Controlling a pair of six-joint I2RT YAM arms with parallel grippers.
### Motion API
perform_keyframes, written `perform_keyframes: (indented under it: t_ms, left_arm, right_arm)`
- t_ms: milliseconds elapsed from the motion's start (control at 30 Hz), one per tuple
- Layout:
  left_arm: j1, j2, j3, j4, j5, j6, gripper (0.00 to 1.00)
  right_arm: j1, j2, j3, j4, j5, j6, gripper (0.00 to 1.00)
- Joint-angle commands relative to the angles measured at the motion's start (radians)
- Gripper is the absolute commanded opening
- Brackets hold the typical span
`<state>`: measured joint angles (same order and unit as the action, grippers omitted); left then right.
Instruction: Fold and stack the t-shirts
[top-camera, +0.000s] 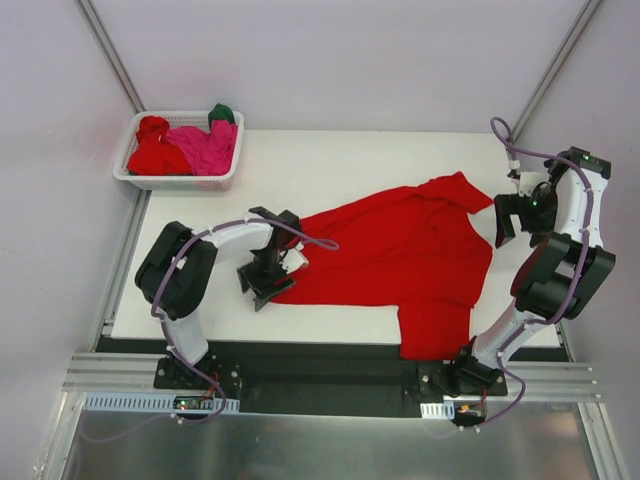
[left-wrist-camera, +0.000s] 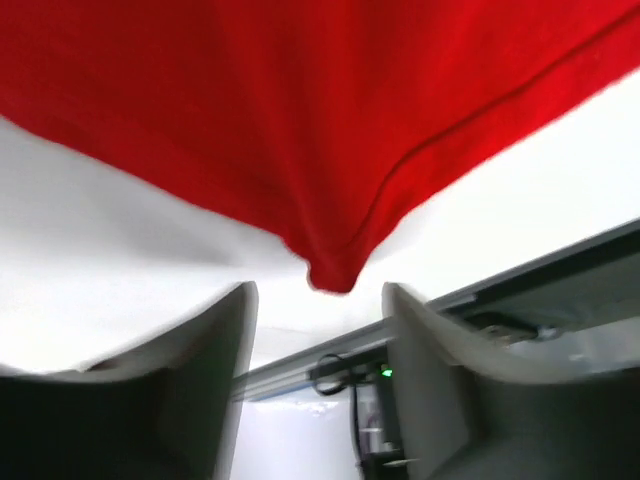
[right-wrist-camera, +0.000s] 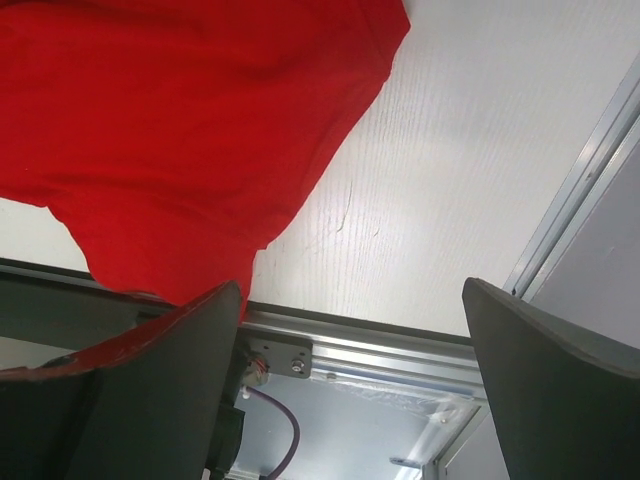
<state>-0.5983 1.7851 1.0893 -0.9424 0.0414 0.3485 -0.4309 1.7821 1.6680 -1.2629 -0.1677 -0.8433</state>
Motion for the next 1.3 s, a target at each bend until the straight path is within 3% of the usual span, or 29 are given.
perform_keyframes:
  t_ms: [0, 100, 233, 333, 633, 800, 933, 1267]
  left_arm:
    - [0.055, -0.064, 0.108, -0.071, -0.058, 0.013, 0.99]
    - [0.103, -0.056, 0.266, -0.155, -0.113, 0.050, 0.99]
    - [0.134, -0.003, 0.614, -0.219, -0.191, 0.086, 0.99]
    - [0.134, 0.100, 0.773, -0.245, -0.161, 0.067, 0.99]
    - [0.118, 0.358, 0.828, -0.113, -0.017, 0.072, 0.99]
    - [0.080, 0.464, 0.949, -0.104, -0.061, 0.130, 0.99]
    - [0.046, 0.474, 0.991, -0.104, -0.072, 0.161, 0.99]
    - [0.008, 0.433, 0.842, -0.036, -0.063, 0.179, 0.99]
  right_arm:
    - [-0.008, -0.001, 0.032, -0.049, -0.026, -0.023, 0.96]
    - [-0.008, 0.003, 0.051, -0.070, -0.018, -0.036, 0.96]
    - [-0.006, 0.016, 0.094, -0.092, -0.019, -0.045, 0.96]
    - [0.000, 0.023, 0.107, -0.093, -0.021, -0.043, 0.96]
    - [0.046, 0.054, 0.177, -0.124, -0.046, -0.054, 0.96]
    - [0.060, 0.042, 0.167, -0.133, -0.050, -0.066, 0.96]
    - [0.060, 0.022, 0.125, -0.122, -0.049, -0.077, 0.96]
    - [0.061, 0.010, 0.070, -0.096, -0.073, -0.063, 0.96]
